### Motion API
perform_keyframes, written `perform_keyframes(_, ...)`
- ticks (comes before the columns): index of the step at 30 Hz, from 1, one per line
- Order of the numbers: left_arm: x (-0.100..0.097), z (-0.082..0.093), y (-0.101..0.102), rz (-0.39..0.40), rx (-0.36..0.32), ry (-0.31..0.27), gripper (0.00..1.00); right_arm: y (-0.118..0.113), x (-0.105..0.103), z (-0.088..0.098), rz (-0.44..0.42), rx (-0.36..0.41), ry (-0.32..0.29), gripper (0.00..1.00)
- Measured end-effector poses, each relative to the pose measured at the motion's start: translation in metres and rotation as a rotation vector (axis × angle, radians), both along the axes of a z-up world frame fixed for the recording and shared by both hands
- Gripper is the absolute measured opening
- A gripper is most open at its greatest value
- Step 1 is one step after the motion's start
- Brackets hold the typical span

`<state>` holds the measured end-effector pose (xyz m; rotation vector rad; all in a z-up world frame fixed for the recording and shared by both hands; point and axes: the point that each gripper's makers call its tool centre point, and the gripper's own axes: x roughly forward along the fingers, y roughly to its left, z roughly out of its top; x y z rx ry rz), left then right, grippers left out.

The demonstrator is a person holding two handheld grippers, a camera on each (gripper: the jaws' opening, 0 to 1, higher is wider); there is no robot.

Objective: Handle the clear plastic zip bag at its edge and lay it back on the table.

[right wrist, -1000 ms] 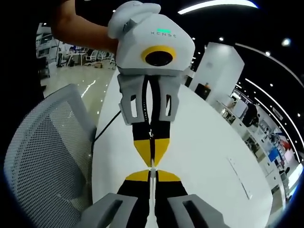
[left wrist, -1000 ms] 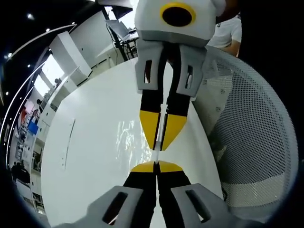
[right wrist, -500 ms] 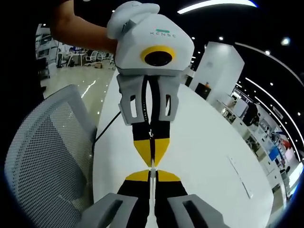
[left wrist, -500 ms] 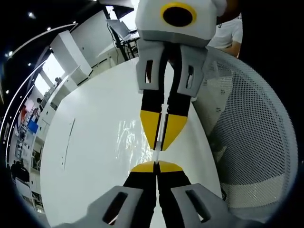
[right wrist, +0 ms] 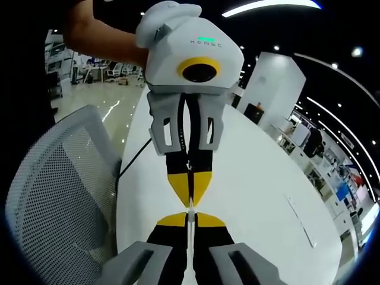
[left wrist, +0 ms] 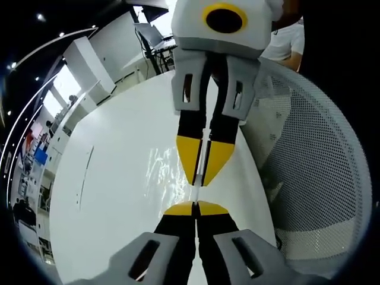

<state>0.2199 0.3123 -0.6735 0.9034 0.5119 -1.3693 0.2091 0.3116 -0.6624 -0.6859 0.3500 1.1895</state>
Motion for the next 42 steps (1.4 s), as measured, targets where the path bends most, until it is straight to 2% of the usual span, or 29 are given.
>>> perform_keyframes(17,-0.002,-0.005,0.01,0.016,0.013,0.026,0.0,0.002,-0.003,-0.005,0.01,-0.007,0.021,0.0)
perform_keyframes(42,0.004,-0.006,0.016,0.029,0.008,0.027,0.0,-0.004,0.002,-0.005,0.001,-0.013,0.011,0.0)
